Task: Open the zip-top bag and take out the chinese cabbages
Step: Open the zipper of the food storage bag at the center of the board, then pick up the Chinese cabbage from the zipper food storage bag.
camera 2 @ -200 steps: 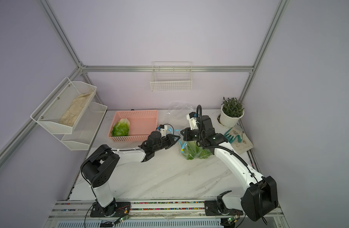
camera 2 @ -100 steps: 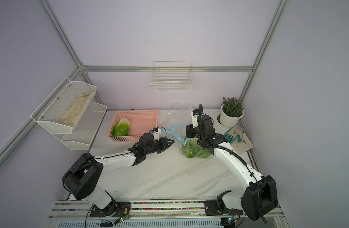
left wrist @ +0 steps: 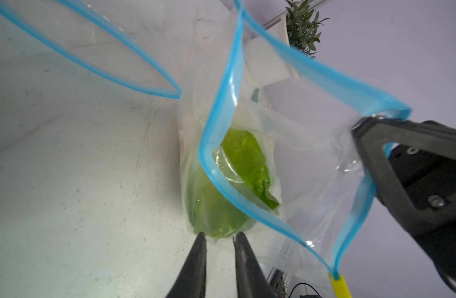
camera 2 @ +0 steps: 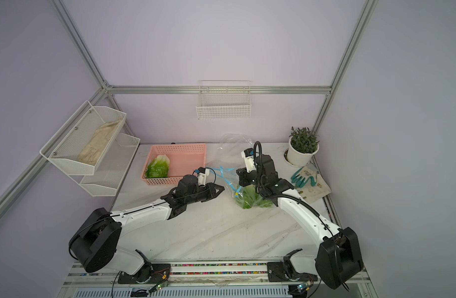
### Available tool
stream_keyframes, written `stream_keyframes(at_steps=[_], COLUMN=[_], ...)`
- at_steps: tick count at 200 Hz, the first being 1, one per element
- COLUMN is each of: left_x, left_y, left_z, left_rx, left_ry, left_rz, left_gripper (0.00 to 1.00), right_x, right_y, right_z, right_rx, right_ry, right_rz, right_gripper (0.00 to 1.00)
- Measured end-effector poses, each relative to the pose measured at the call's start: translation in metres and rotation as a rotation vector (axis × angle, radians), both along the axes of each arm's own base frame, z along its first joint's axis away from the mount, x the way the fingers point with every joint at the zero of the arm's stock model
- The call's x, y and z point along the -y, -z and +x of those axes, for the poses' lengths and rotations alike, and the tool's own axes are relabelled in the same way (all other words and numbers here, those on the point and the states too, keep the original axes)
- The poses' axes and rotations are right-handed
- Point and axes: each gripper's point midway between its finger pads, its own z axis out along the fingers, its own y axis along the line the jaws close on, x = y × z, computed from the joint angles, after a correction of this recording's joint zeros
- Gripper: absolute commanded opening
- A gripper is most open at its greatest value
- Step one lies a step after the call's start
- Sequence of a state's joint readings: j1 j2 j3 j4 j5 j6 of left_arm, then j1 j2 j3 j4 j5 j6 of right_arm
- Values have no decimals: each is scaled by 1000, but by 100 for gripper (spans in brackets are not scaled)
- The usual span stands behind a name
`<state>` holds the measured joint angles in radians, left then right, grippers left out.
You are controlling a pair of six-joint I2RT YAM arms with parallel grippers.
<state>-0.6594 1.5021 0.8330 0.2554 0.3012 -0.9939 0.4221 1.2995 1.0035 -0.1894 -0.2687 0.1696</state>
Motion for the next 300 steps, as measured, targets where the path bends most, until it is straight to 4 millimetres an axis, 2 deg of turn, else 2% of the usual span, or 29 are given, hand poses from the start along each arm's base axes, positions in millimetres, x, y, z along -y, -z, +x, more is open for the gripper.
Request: stream_keyframes(at_steps=[21, 42, 74, 108, 127, 141, 158, 191, 198, 213, 232, 240, 253, 267, 285, 300], left_x=[16, 30, 44, 54, 58, 62, 66, 67, 67, 67, 67, 67, 65, 64, 62, 60], left_y=[-19, -24, -11, 4, 7, 9, 12, 23, 26, 33, 44, 48, 53, 56, 61, 66], left_z=[13, 24, 39, 47, 50, 52, 54, 52, 52, 51, 50, 49, 48, 46, 44, 41], left_rx=[32, 40, 8, -40, -57, -74, -81, -106, -112, -125, -146, -152, -163, -168, -168, -174], left_ry=[12, 18, 15, 9, 7, 11, 20, 29, 33, 38, 38, 37, 35, 36, 43, 47], left_rz=[-33, -56, -58, -89, -119, -133, -132, -112, -105, -94, -79, -74, -65, -59, -47, -36], left_gripper=[17, 17, 19, 33, 46, 52, 53, 48, 47, 46, 46, 46, 47, 48, 48, 47], right_x=[-4, -9, -15, -22, -27, -31, -34, -39, -39, -41, -44, -43, -40, -31, -6, 15], right_y=[-1, -6, -13, -19, -17, -17, -18, -18, -18, -19, -22, -23, -29, -40, -53, -55], right_z=[-5, -10, -17, -25, -29, -31, -32, -36, -37, -39, -43, -43, -43, -43, -35, -25], right_rx=[5, 16, 28, 27, 15, 10, 11, 7, 7, 2, 7, 11, 36, 74, 112, 121], right_ry=[-30, -62, -108, -151, -172, -184, -194, -220, -224, -239, -257, -252, -231, -189, -81, 17], right_rz=[21, 48, 84, 146, 176, 187, 192, 198, 199, 206, 212, 210, 205, 207, 223, 230], right_gripper=[0, 0, 0, 0, 0, 0, 0, 0, 6, 34, 58, 66, 72, 73, 73, 73])
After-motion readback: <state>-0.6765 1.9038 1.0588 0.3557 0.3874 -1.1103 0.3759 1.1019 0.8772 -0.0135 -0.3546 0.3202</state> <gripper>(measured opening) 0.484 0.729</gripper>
